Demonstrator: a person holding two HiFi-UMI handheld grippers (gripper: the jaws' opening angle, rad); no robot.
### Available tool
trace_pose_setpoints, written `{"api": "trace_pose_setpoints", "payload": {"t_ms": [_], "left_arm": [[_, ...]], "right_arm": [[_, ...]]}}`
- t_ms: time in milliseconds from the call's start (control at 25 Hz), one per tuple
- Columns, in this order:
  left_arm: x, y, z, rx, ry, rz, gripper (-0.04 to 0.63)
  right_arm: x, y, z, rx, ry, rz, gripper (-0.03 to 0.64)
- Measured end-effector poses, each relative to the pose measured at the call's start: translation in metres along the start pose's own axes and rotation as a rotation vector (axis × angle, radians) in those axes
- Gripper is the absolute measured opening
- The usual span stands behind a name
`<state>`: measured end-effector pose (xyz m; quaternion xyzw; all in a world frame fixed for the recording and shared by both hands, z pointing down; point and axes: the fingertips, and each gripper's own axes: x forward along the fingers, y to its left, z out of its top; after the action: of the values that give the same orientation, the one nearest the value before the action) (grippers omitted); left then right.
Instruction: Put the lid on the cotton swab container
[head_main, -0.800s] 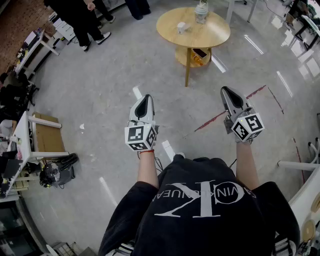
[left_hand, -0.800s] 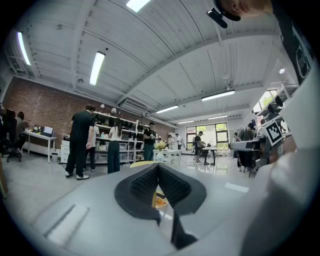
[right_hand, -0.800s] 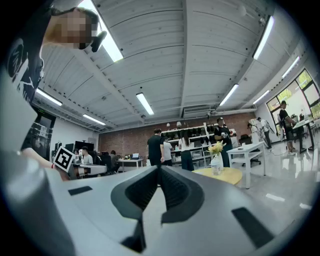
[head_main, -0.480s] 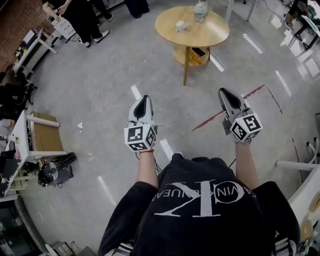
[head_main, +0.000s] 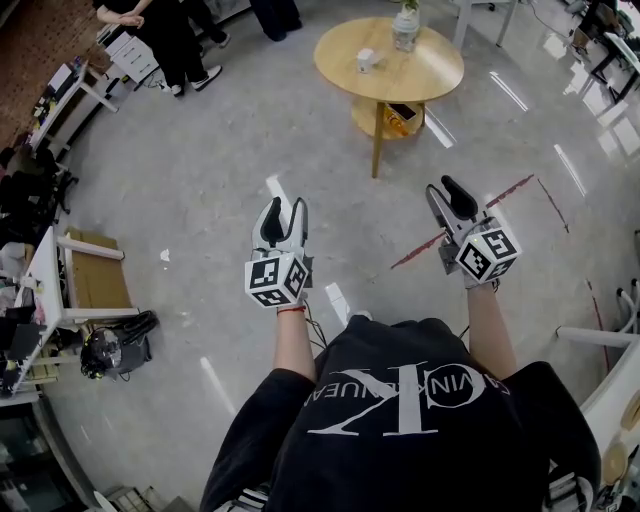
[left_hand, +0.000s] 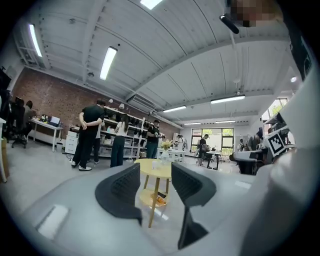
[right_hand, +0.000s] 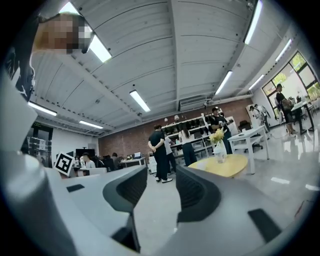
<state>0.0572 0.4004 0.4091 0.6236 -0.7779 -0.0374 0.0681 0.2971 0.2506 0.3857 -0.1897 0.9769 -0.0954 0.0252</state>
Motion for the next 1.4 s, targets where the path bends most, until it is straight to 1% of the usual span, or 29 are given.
{"api": "trace_pose_setpoints", "payload": {"t_ms": [40, 320, 520, 680, 800, 920, 1080, 1160, 1280, 1400], "left_arm": [[0.002, 0.005, 0.000, 0.001, 0.004, -0.001, 0.186], [0.009, 0.040, 0.008, 0.053, 0.002, -0.022, 0.187], [0.024, 0.052, -0.007, 0.037, 0.036, -0.045, 0.187], [0.046, 0.053, -0.014, 0.011, 0.046, -0.066, 0.187], [0.069, 0.058, -0.016, 0.019, 0.054, -0.082, 0.187], [0.096, 0.067, -0.014, 0.026, 0.058, -0.089, 0.187], [0.138, 0.079, -0.004, 0.010, 0.055, -0.084, 0.187], [0.159, 0.077, -0.003, 0.011, 0.069, -0.097, 0.187], [0.190, 0.075, 0.000, 0.035, 0.083, -0.115, 0.187], [0.222, 0.077, 0.005, 0.032, 0.087, -0.125, 0.187]], "right_arm": [[0.005, -0.001, -0.001, 0.005, -0.003, -0.006, 0.151], [0.038, 0.011, -0.004, 0.029, -0.047, -0.024, 0.158], [0.052, 0.013, -0.020, 0.029, -0.006, -0.037, 0.158], [0.063, -0.008, -0.016, 0.033, 0.002, -0.068, 0.159], [0.084, -0.022, -0.015, 0.044, -0.012, -0.074, 0.158], [0.108, -0.037, -0.018, 0.051, -0.007, -0.072, 0.158], [0.142, -0.060, -0.012, 0.059, -0.003, -0.060, 0.158], [0.155, -0.074, -0.009, 0.069, 0.001, -0.062, 0.159], [0.174, -0.093, -0.006, 0.067, 0.016, -0.057, 0.160], [0.194, -0.114, -0.003, 0.072, 0.026, -0.056, 0.159]]}}
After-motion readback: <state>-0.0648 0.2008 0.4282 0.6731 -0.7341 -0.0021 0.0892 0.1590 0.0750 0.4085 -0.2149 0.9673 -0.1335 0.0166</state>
